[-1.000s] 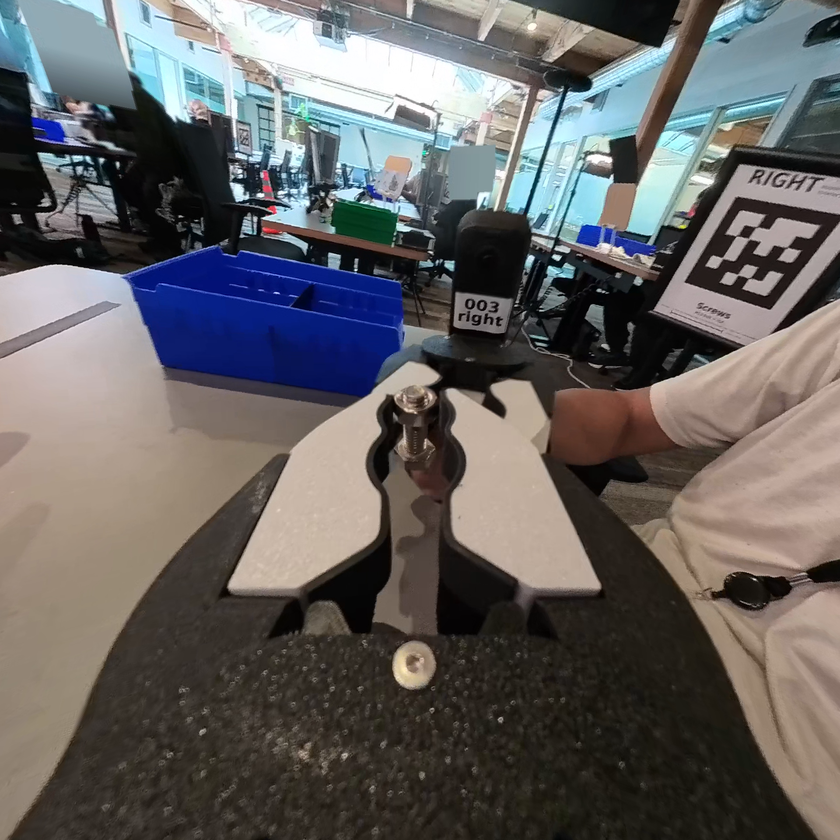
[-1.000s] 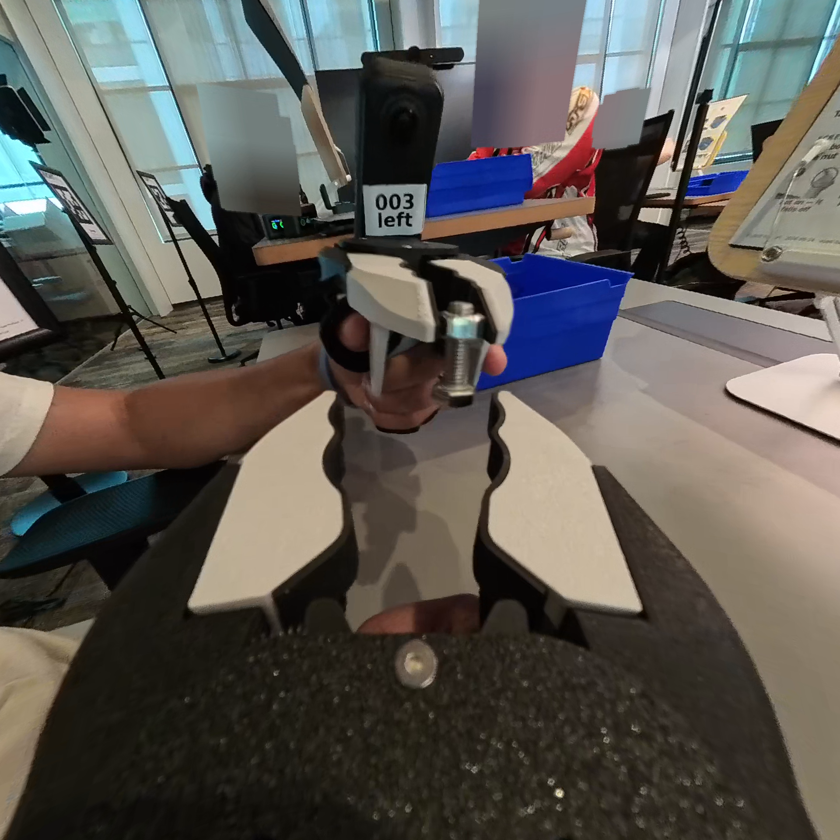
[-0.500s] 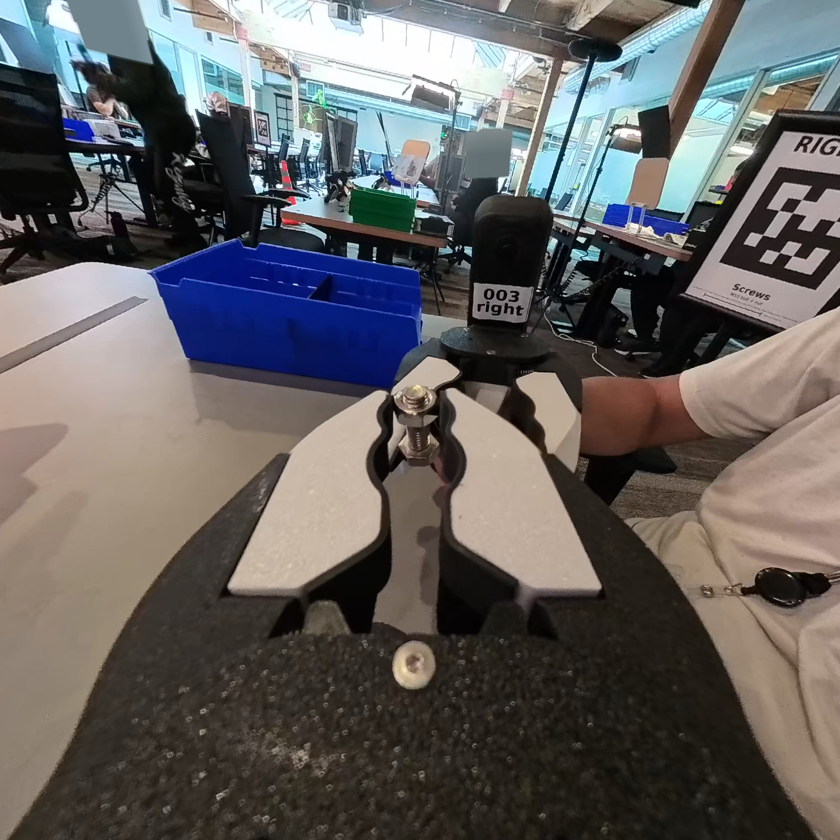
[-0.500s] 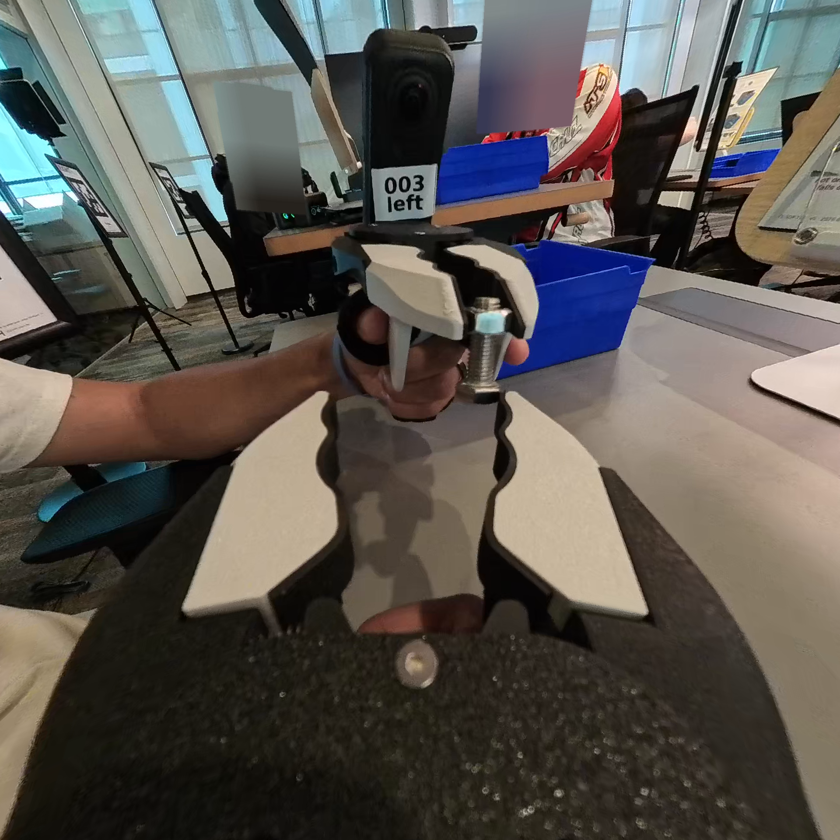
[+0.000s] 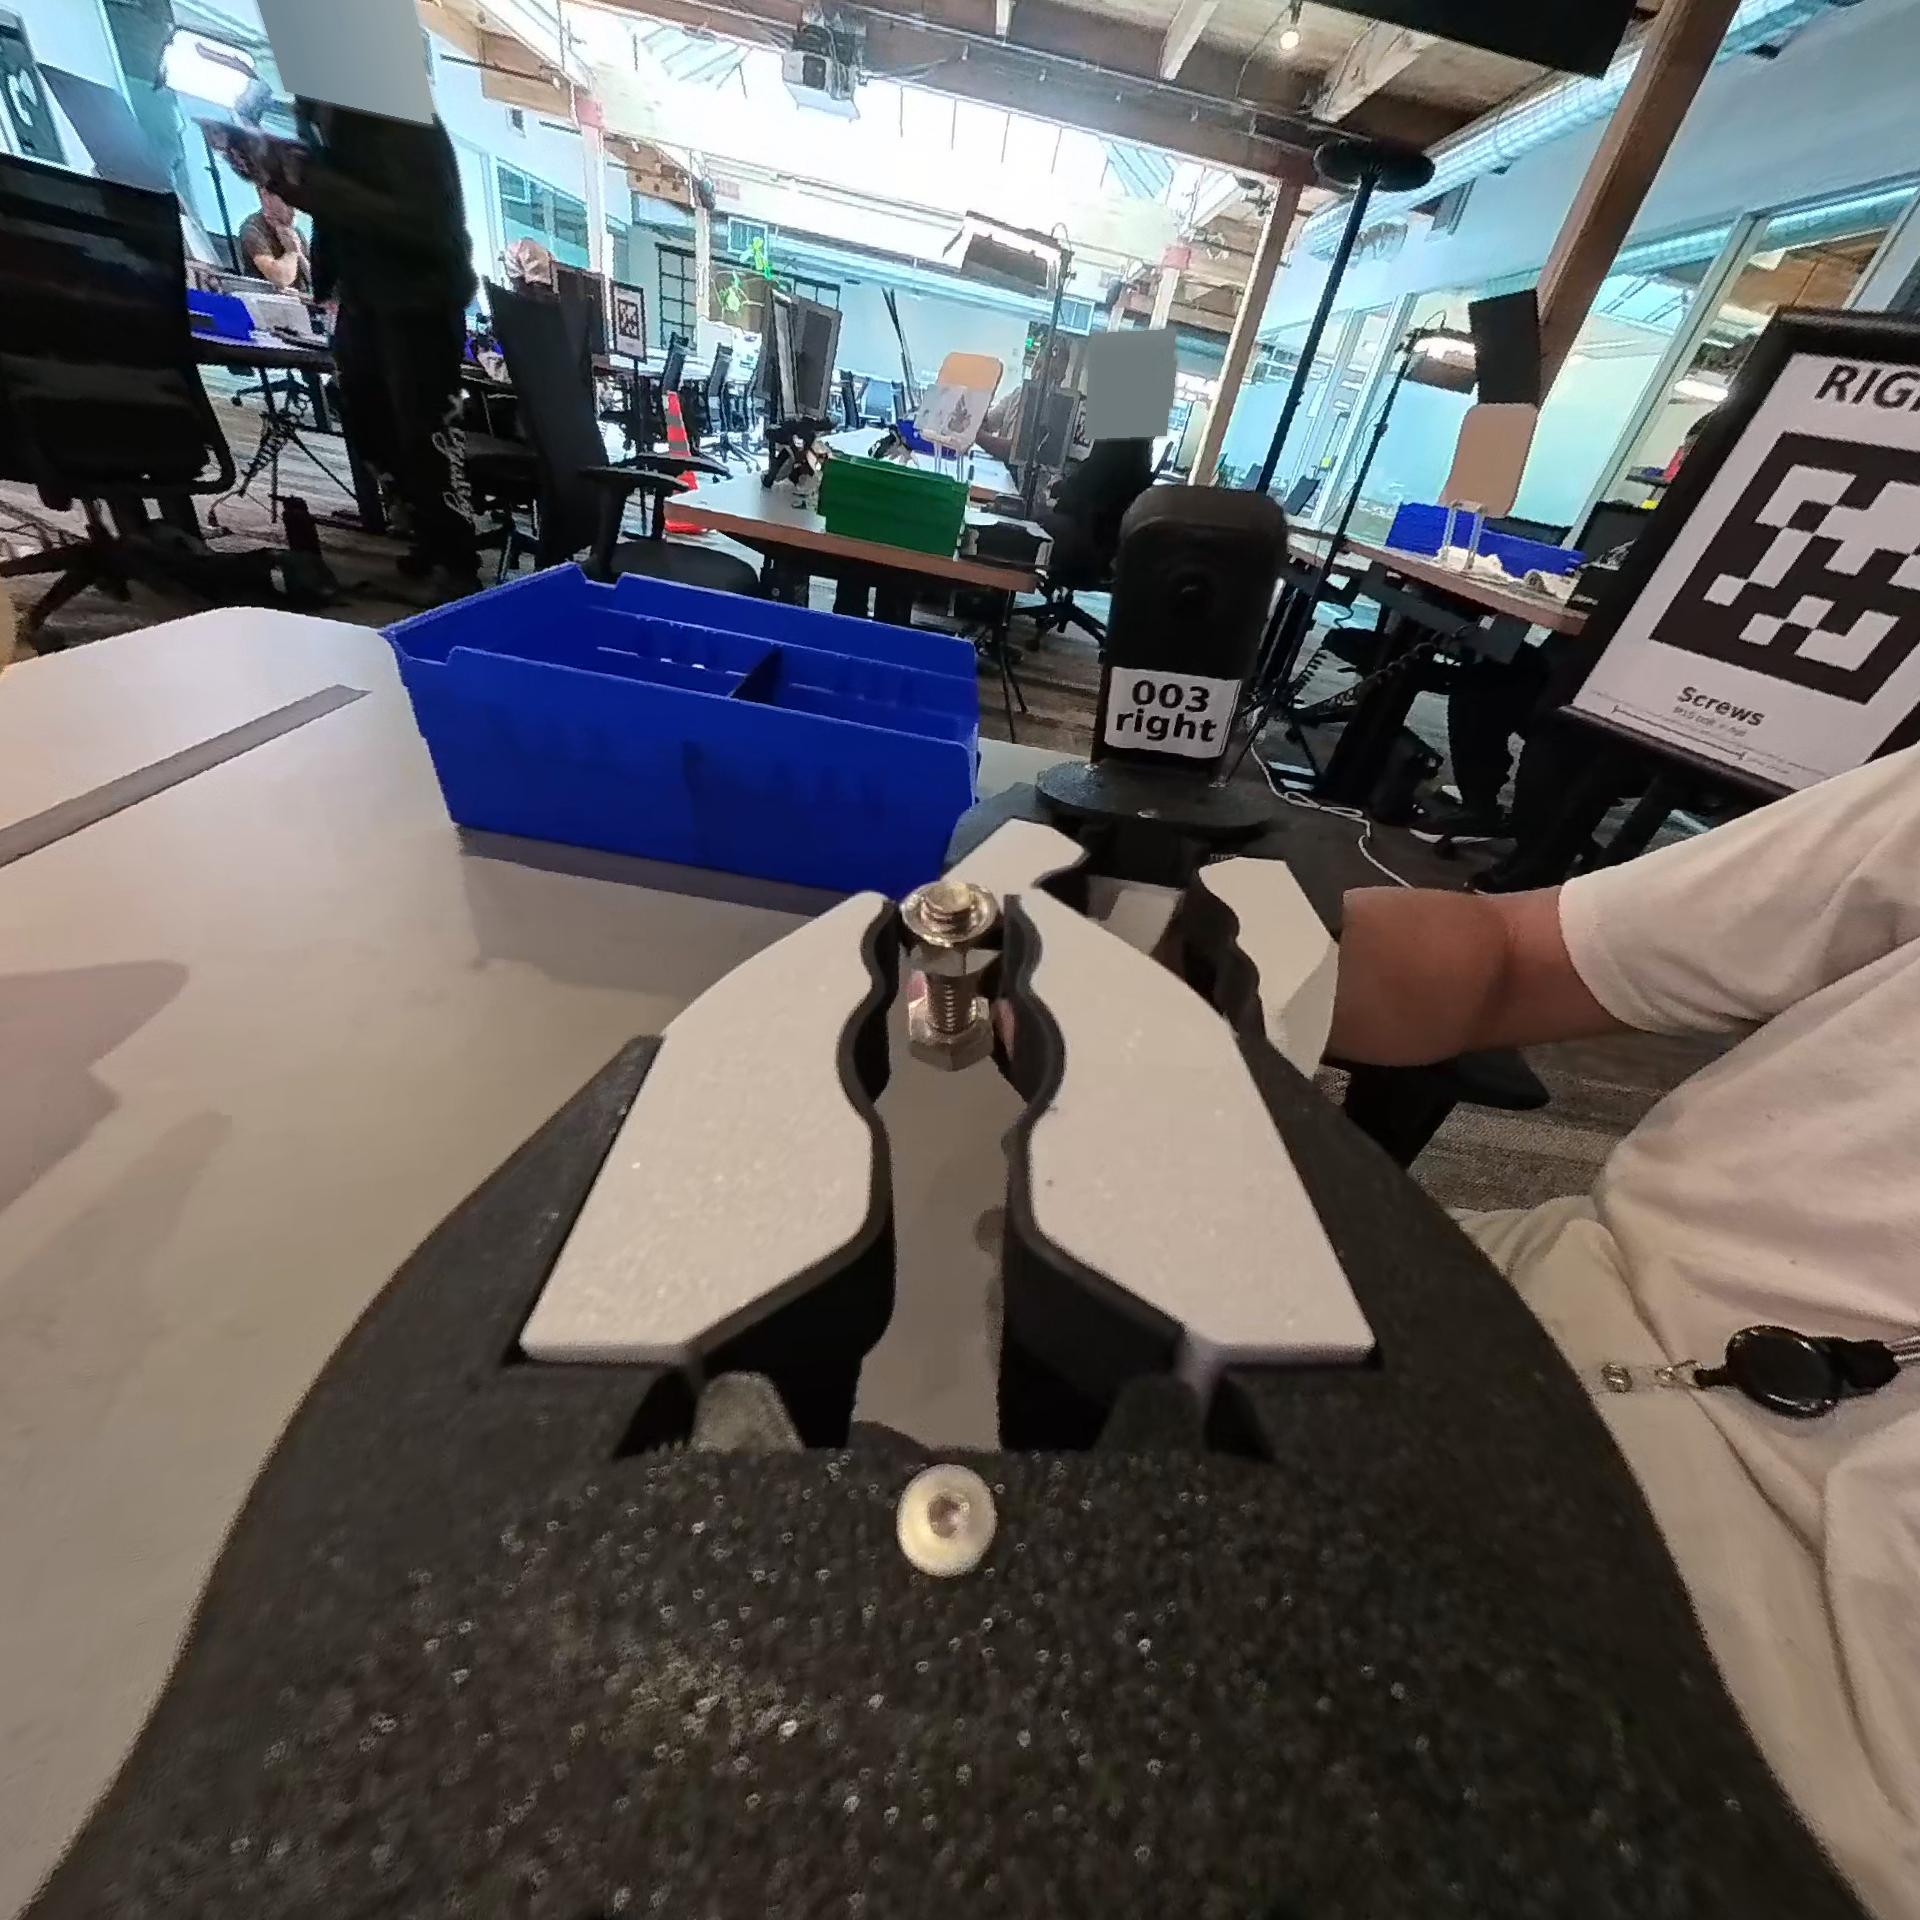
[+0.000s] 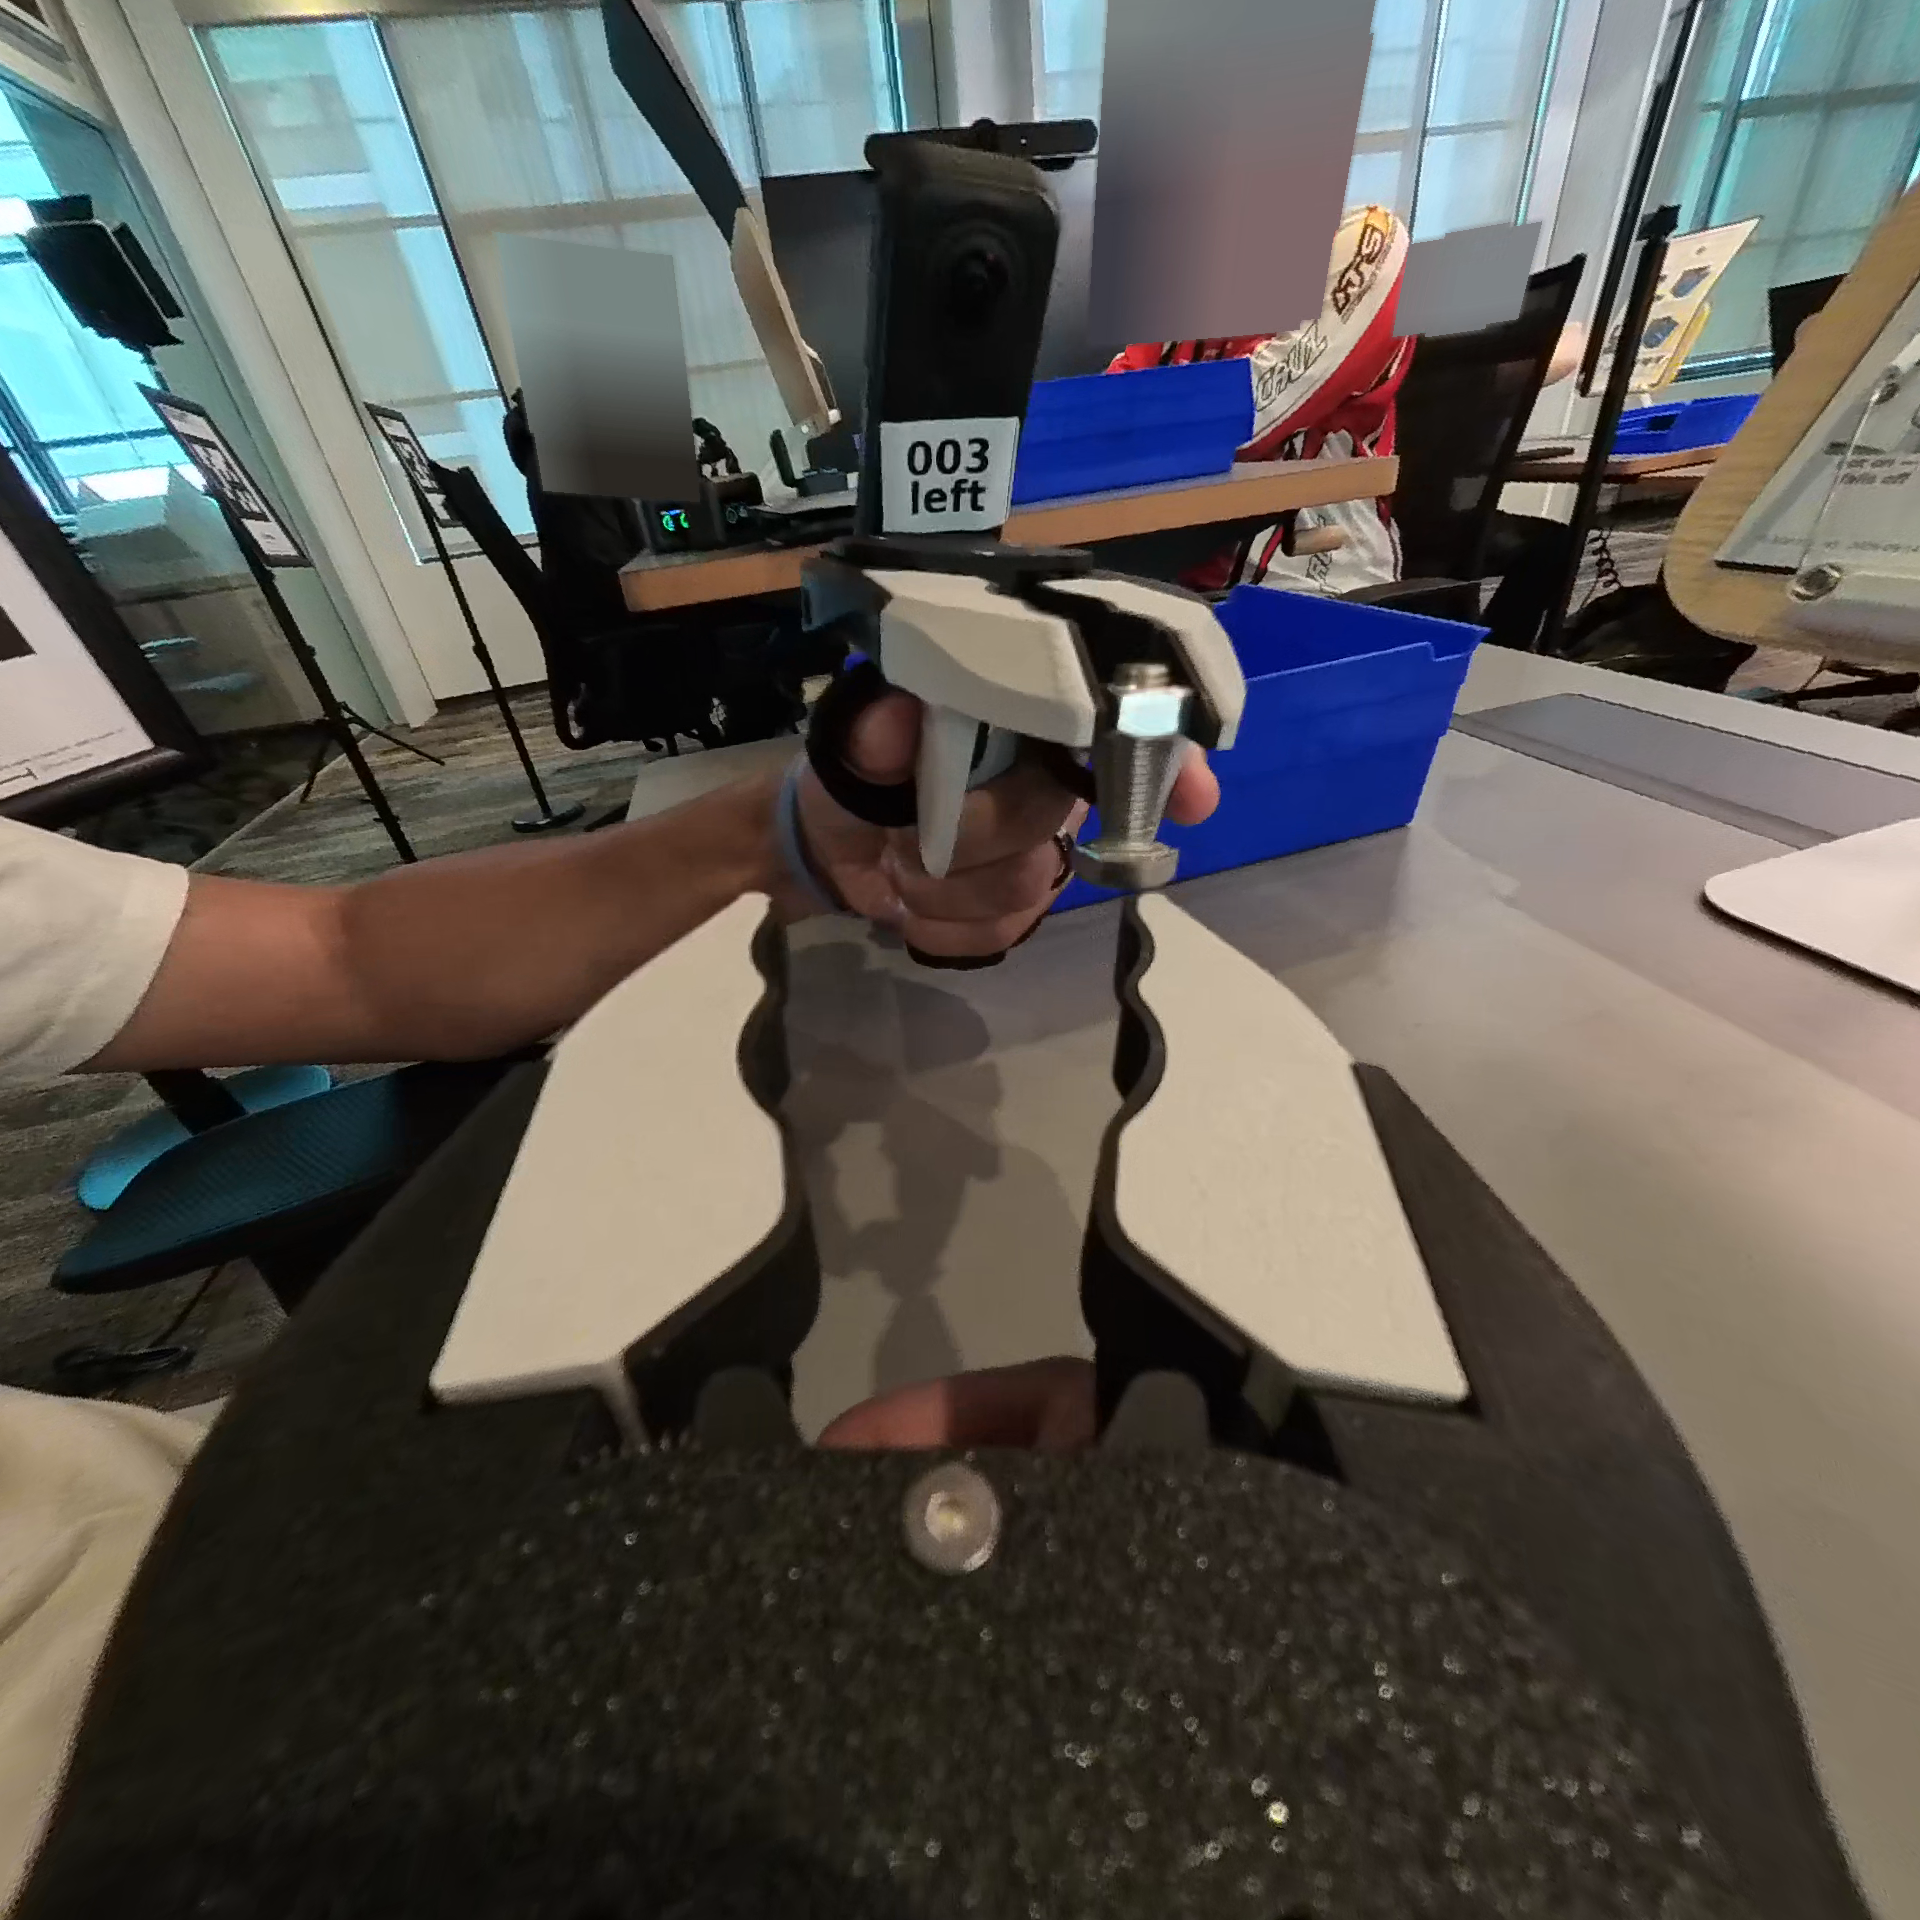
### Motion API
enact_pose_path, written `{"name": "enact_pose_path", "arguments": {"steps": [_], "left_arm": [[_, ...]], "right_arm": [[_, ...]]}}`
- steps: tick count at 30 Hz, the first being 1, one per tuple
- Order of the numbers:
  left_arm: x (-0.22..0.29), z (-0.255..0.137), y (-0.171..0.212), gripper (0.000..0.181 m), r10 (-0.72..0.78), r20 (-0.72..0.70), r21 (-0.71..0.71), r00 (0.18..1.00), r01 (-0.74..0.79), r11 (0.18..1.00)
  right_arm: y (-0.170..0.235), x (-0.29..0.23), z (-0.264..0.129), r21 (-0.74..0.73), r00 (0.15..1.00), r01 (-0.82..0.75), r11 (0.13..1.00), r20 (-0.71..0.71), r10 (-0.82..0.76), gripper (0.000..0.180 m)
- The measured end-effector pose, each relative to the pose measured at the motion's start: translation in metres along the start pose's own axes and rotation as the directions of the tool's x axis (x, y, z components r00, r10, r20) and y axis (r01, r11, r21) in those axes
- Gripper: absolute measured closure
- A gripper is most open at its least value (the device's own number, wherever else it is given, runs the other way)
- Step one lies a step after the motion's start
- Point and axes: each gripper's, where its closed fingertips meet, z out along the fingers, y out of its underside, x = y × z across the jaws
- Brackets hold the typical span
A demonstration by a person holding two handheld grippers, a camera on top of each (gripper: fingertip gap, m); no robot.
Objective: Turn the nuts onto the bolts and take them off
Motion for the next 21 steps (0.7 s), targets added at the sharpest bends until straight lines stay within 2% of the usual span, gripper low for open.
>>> {"name": "enact_pose_path", "arguments": {"steps": [3, 14, 17, 21], "left_arm": [[0.006, 0.002, 0.001, 0.163, -0.003, -0.03, -0.003, 1.0, 0.003, 1.0], [-0.003, 0.0, 0.002, 0.162, 0.012, 0.019, -0.016, 1.0, -0.012, 1.0], [-0.008, -0.001, 0.004, 0.162, 0.016, 0.05, -0.03, 0.999, -0.015, 0.999], [-0.007, 0.0, 0.005, 0.162, 0.013, 0.041, -0.029, 0.999, -0.012, 1.0]], "right_arm": [[0.0, 0.007, 0.0, 0.0, 0.999, 0.008, 1.0, -0.045, -0.008, 0.116], [-0.002, 0.001, -0.001, 0.011, 1.0, -0.003, 1.0, -0.013, 0.003, 0.113], [-0.003, -0.006, -0.001, 0.022, 1.0, 0.002, 1.0, 0.025, -0.002, 0.121], [0.0, 0.004, 0.0, -0.002, 0.999, 0.022, 1.0, -0.037, -0.022, 0.121]]}}
